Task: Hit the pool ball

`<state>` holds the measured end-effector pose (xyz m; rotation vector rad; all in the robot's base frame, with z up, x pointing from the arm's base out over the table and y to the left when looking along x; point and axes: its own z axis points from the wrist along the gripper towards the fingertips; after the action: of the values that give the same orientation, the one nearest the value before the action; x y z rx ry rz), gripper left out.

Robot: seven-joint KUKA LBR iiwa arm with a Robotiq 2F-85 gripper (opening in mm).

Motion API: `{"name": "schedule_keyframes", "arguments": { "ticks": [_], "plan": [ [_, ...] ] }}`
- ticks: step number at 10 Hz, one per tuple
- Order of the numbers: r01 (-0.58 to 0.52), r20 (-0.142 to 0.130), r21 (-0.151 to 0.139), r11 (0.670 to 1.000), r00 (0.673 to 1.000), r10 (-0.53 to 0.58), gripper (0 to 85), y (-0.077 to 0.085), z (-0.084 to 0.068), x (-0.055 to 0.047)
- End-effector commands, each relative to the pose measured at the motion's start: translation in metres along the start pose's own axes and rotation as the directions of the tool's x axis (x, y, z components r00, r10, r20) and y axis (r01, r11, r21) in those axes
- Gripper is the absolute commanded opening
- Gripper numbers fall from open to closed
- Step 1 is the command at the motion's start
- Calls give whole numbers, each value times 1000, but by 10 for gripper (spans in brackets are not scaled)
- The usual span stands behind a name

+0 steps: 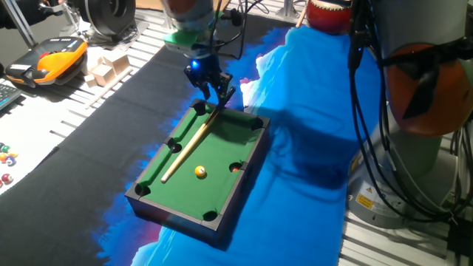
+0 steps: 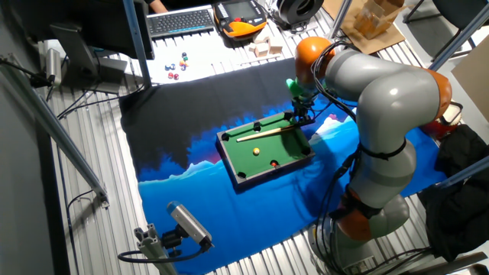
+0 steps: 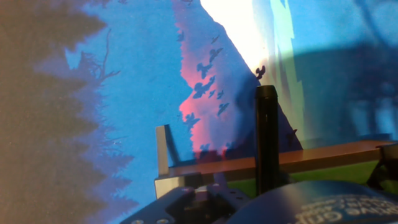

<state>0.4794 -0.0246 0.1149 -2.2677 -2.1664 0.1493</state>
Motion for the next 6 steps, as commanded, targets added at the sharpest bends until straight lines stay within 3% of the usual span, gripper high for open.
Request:
{"name": "schedule_keyframes", "arguments": {
  "ticks": [1,2,3,6],
  "plan": [
    [5,-11,-11,1000,1000,-5,340,0,0,0],
    [-20,-54,-49,999,998,17,340,0,0,0],
    [-51,-74,-64,997,996,46,340,0,0,0],
    [-58,-64,-56,997,996,55,340,0,0,0]
  ]
}}
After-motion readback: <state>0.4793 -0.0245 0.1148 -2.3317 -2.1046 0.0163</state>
